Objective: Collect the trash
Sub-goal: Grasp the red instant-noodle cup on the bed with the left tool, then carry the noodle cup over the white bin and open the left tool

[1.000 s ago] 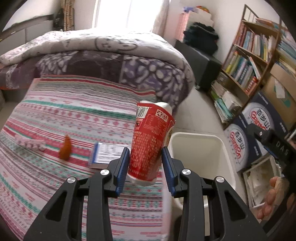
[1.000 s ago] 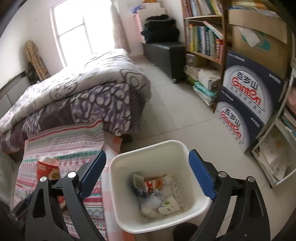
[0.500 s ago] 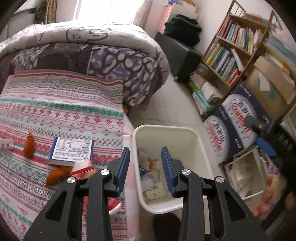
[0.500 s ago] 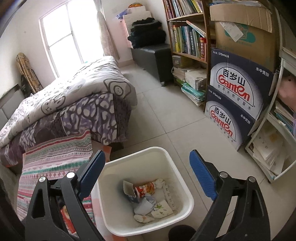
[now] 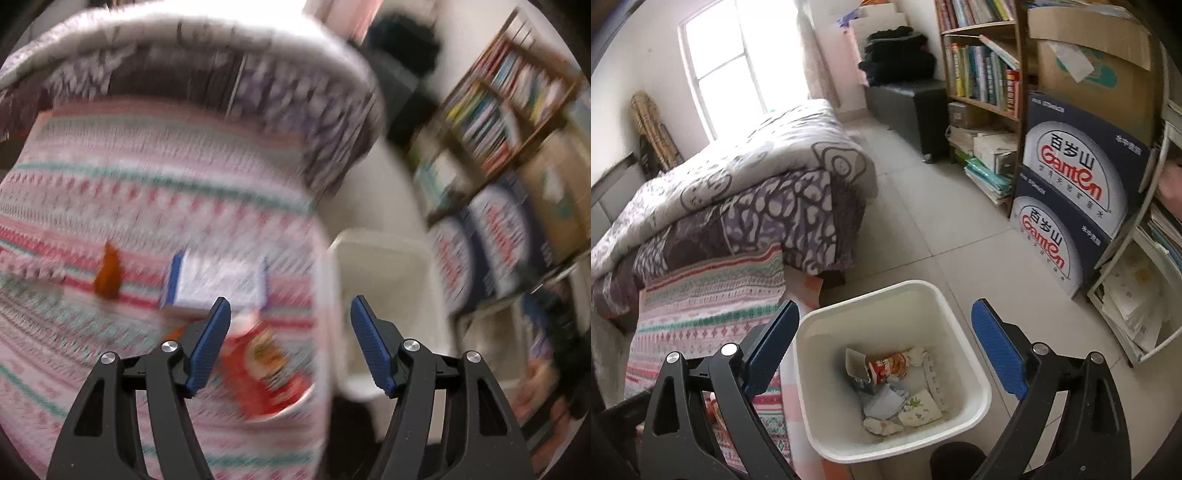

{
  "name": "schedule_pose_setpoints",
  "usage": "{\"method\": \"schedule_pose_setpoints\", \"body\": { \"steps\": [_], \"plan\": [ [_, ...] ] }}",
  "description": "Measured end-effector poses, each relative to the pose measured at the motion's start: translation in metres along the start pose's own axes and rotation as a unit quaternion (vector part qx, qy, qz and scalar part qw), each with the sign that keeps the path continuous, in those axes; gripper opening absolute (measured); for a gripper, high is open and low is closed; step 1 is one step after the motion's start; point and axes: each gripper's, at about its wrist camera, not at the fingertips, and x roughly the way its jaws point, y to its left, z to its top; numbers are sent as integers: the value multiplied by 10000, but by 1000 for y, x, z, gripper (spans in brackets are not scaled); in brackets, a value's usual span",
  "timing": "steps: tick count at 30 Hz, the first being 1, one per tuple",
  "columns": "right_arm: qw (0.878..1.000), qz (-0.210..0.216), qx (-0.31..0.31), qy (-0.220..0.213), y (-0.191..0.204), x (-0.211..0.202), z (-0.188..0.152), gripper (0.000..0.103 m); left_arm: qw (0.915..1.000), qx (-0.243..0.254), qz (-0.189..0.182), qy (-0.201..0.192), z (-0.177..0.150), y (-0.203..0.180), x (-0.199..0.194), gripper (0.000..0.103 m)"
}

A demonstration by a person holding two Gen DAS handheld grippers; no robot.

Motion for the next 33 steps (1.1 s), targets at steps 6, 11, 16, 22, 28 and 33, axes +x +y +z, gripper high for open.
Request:
{"method": "schedule_pose_setpoints", "body": {
  "steps": [6,11,16,22,28,33],
  "plan": [
    [9997,138,-165,61,10,-2,0,90,9941,-247,500,929,-33,7,53,66],
    [9994,209,-222,171,11,0,-2,92,9932,-817,477,680,-38,9,61,66],
    [9992,229,-237,217,12,0,-4,92,9925,-921,602,540,-41,11,63,52],
    [9994,222,-230,159,11,-2,-3,92,9965,-721,401,146,-38,6,43,46],
    [9999,79,-74,-85,1,-9,3,92,9985,-98,-15,-537,-34,-28,14,46],
    [9993,-29,215,-305,-15,-17,9,92,9961,280,-618,-569,-34,-68,20,48]
  ]
}}
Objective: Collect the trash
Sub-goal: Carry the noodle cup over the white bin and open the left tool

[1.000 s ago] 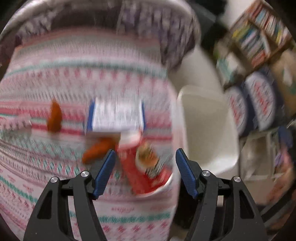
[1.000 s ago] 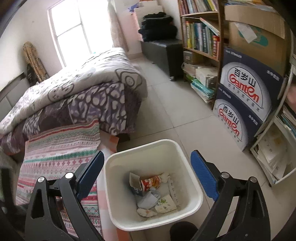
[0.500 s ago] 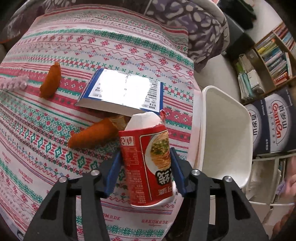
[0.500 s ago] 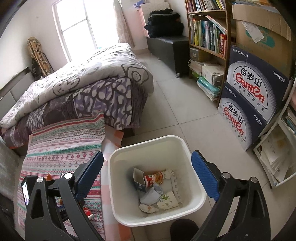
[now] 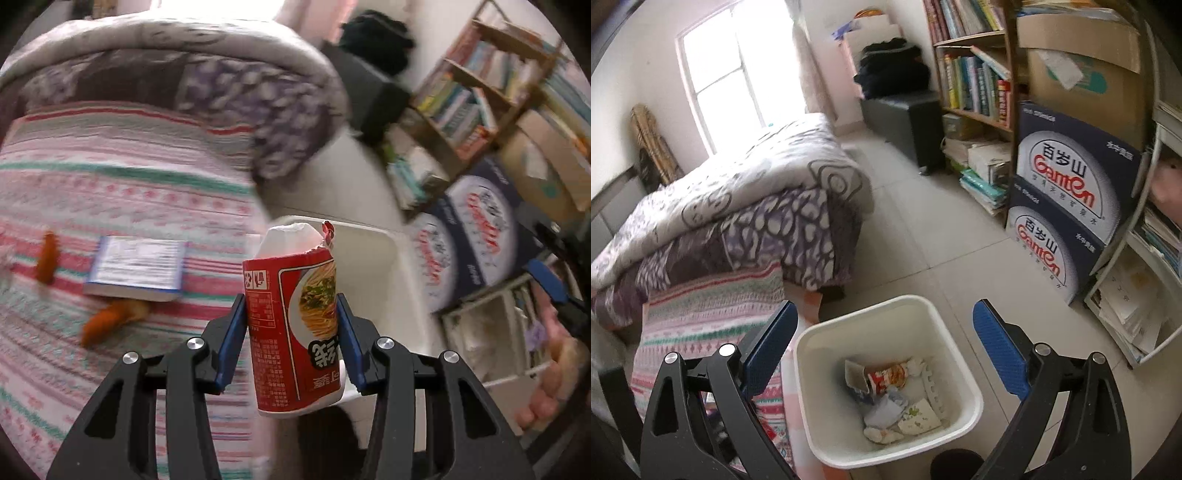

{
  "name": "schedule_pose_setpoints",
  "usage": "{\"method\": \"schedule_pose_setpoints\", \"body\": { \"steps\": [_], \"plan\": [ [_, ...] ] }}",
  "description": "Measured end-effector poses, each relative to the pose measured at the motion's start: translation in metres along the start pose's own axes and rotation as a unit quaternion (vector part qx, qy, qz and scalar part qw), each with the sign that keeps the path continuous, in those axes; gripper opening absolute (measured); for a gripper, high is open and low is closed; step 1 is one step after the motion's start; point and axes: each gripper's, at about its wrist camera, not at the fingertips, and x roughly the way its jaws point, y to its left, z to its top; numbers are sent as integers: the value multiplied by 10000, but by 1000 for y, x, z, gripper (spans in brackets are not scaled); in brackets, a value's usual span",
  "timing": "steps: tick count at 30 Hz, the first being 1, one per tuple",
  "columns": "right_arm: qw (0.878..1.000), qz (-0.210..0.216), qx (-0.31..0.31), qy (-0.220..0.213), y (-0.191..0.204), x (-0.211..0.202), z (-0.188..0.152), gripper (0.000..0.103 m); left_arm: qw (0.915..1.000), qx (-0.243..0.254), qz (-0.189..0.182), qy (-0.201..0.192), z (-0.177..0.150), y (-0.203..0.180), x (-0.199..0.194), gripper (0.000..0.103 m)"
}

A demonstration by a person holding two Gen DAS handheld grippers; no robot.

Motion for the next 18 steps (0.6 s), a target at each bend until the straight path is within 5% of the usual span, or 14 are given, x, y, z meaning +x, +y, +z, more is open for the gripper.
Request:
{"method": "schedule_pose_setpoints", "body": {
  "steps": [6,18],
  "plan": [
    [9995,-131,116,-276,-8,-8,3,92,9972,283,-690,72,-4,-39,19,65],
    [9998,104,-158,46,19,-1,-6,92,9998,97,176,-8,-5,5,3,70]
  ]
}}
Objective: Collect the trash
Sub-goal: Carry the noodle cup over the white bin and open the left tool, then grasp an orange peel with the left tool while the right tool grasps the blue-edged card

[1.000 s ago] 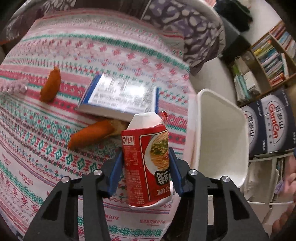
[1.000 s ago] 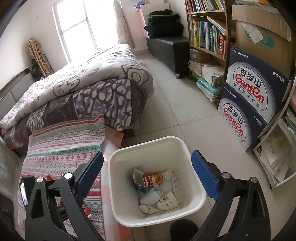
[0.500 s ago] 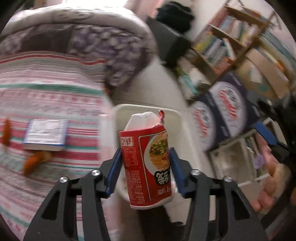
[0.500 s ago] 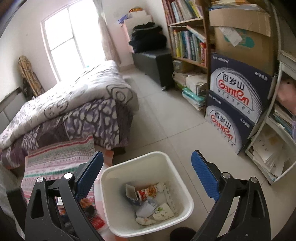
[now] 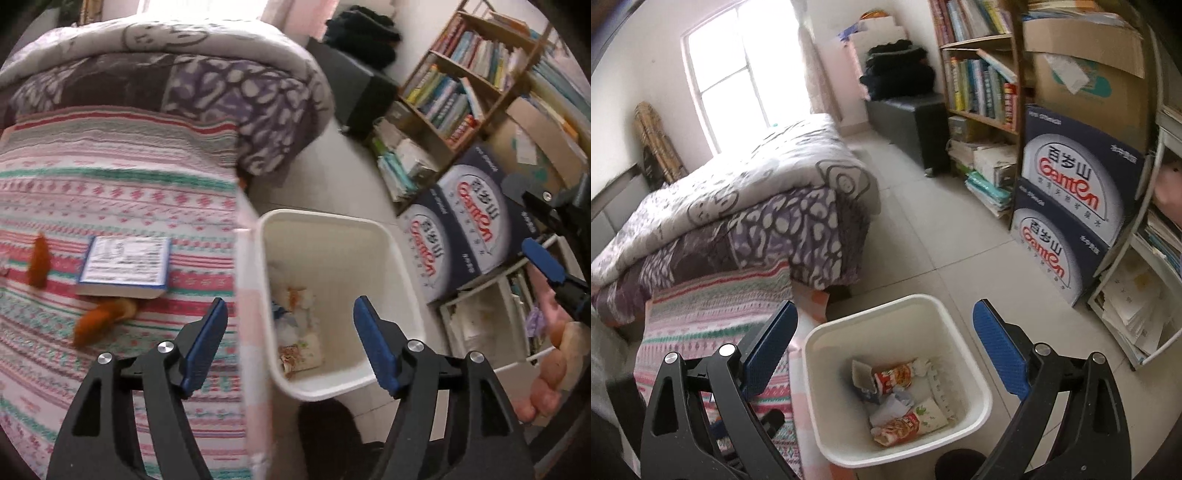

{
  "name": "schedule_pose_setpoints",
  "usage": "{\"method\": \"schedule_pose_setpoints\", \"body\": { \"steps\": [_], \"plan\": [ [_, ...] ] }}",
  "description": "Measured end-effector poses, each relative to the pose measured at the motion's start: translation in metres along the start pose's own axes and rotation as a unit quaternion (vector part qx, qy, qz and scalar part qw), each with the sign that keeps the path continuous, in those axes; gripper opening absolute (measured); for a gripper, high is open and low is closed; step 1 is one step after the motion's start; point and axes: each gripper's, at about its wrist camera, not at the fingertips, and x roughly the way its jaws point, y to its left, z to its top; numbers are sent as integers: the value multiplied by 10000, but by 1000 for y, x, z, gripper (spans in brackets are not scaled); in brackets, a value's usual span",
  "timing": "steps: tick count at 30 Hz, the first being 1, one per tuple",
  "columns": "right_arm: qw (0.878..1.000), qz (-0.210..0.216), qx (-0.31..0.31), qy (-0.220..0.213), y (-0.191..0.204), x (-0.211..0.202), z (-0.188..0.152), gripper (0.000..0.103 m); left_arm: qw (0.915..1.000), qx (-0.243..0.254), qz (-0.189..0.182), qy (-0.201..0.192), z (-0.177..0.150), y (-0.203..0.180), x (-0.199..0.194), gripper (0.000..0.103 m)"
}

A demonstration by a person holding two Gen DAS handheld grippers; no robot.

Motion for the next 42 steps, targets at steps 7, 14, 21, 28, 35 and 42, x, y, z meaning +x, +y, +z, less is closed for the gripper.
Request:
{"method": "schedule_pose_setpoints", "body": {
  "steps": [7,14,21,28,35,42],
  "plan": [
    [9983,194,-512,218,40,6,-13,92,9969,-268,735,-58,2,47,-16,73],
    [9939,350,-945,459,76,13,-27,92,9774,-1472,1514,-60,8,145,-34,73],
    [9885,430,-1238,750,102,29,-40,92,9794,-1476,1195,682,6,194,-32,73],
    [9901,411,-907,993,102,44,-36,92,9863,71,1217,1108,-11,146,-3,72],
    [9880,362,-1044,1076,103,52,-39,92,9873,455,1132,1014,-9,125,22,53],
    [9815,475,-1379,1239,116,60,-45,92,9869,388,1174,1038,-18,139,23,20]
  ]
}}
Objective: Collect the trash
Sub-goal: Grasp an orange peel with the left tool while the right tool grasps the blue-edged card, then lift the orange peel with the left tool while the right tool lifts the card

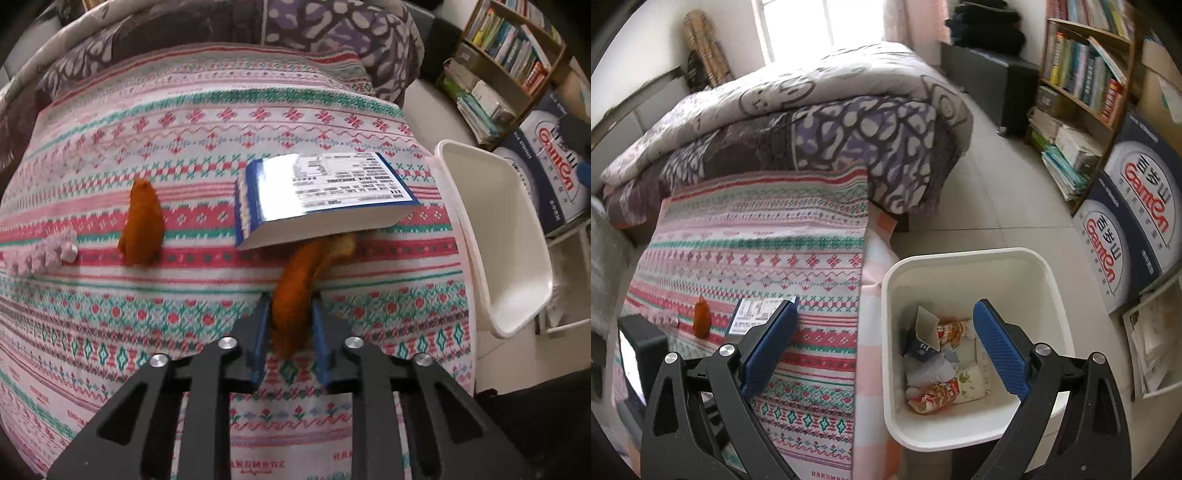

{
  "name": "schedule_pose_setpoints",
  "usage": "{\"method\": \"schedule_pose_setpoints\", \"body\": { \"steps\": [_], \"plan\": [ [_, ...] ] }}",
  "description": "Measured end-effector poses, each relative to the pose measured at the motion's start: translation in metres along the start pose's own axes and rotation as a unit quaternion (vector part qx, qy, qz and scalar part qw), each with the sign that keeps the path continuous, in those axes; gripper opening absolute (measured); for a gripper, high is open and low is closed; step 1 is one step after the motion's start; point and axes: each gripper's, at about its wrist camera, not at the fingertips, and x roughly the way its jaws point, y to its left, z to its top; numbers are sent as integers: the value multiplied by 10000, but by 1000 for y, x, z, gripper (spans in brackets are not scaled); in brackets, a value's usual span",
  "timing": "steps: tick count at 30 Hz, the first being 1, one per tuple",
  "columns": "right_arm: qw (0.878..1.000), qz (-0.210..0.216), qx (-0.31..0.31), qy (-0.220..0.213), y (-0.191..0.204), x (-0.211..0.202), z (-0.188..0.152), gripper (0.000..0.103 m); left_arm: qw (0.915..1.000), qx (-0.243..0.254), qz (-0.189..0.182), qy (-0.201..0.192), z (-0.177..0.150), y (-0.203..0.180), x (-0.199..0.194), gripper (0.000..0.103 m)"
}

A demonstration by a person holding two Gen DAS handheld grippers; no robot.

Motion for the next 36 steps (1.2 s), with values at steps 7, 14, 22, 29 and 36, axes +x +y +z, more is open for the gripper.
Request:
{"method": "schedule_pose_setpoints", "body": {
  "steps": [7,14,22,29,36],
  "plan": [
    [9896,331,-1353,349,45,27,-10,92,9989,-446,46,-96,-30,36,-35,18],
    [9085,932,-4069,179,118,50,-33,92,9911,-1167,95,-637,-50,89,-87,18],
    [8288,1316,-5400,645,152,95,-30,92,9850,-1467,72,-907,-59,112,-113,18],
    [8366,1795,-4995,1355,151,116,-18,61,9828,-1628,57,-872,-57,122,-110,18],
    [8654,1755,-4613,865,166,80,-28,54,9764,-1812,113,-1165,-61,129,-128,18]
  ]
}}
